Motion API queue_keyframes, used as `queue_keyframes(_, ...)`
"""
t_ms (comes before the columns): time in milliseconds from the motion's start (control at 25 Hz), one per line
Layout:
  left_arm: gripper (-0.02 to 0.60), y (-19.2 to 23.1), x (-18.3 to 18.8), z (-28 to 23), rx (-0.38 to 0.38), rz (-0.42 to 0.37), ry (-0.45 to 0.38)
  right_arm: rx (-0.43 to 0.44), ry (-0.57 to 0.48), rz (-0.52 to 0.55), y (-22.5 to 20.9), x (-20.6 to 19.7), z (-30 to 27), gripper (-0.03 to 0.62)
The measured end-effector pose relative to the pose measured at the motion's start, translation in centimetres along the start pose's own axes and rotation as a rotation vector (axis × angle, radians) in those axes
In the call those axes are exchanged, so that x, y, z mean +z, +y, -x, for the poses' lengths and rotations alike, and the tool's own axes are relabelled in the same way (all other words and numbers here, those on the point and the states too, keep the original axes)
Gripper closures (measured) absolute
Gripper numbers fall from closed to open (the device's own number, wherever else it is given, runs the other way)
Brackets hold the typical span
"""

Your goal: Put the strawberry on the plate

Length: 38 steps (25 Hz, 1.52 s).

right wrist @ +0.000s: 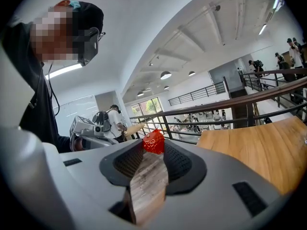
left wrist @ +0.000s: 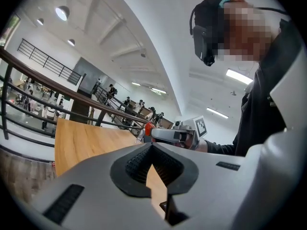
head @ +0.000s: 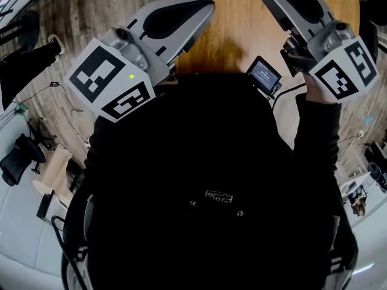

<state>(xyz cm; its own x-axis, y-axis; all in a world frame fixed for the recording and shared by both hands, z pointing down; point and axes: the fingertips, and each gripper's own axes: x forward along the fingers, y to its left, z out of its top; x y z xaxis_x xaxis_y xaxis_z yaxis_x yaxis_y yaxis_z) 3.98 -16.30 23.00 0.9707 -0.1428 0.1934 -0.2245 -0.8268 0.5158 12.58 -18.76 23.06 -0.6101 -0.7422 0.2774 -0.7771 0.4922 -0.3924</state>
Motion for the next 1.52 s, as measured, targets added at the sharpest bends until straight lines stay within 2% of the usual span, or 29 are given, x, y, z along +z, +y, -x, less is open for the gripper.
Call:
queue_keyframes(400, 0.583, 0.1, -0.1, 1.9, 0.006, 0.004, -0.035, 0.042, 0.057, 0.017, 1.2, -0.9, -2.5, 0.45)
queue_keyframes(880, 0.583, -1.3, -0.8, 2.1, -0.046, 0.015, -0.058, 0.061, 0.122, 0.031, 0.7, -2.3, -4.1, 0.45)
queue_keyframes(1520, 0.583, 0.2, -2.7, 2.4, 0.005, 0.067, -0.03, 0.085, 0.234, 0.046, -1.1, -6.4, -6.0, 0.45)
